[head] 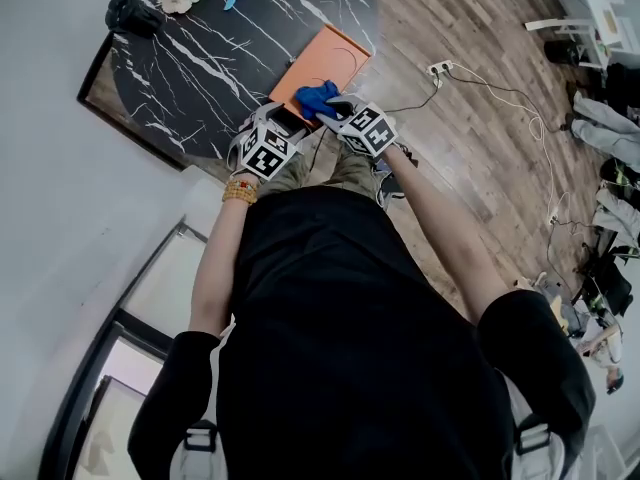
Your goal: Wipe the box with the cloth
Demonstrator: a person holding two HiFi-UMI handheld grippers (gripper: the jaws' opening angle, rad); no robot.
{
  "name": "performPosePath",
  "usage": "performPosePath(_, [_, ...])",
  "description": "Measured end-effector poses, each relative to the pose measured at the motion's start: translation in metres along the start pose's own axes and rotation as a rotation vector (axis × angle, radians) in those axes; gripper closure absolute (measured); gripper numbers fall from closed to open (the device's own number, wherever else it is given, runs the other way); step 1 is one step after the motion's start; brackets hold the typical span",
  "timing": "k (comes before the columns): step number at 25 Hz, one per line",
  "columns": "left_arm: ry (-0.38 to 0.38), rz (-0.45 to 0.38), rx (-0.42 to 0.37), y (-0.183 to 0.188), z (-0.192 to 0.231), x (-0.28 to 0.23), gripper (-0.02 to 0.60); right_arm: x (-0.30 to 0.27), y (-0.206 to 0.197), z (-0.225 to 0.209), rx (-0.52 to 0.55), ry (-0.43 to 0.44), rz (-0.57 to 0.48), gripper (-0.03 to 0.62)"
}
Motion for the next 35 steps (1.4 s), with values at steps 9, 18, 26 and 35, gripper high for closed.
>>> performPosePath(9, [-0.009,0.016,-0.117,0.010,-0.005,-0.001,0.273,0.047,0.017,-0.046,0.051,-0.177,-0.106,0.528])
performPosePath(18, [-0.019,0.079,-0.268,0.001,-0.015,-0.011,0.264,0.095,-0.030,-0.140,0.004,-0.454,0.069,0.529])
performPosePath(26, [-0.057,0.093,-0.270,0.005,-0.013,-0.023,0.278,0.065,-0.020,-0.133,0.069,-0.410,0.117,0.530])
performPosePath(35, [-0.067,0.090,-0.298,0.003,-0.008,-0.021,0.296,0.043,-0.026,-0.108,0.127,-0.368,0.141,0.530])
Point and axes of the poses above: the fingertips, and each gripper's own axes: x backward along the fingers, z to its left, y out of its top, the point moved 2 cm from there along x, backward along the fingers, and after that the axes turned 6 degrees about y, right-handed, at the moved point
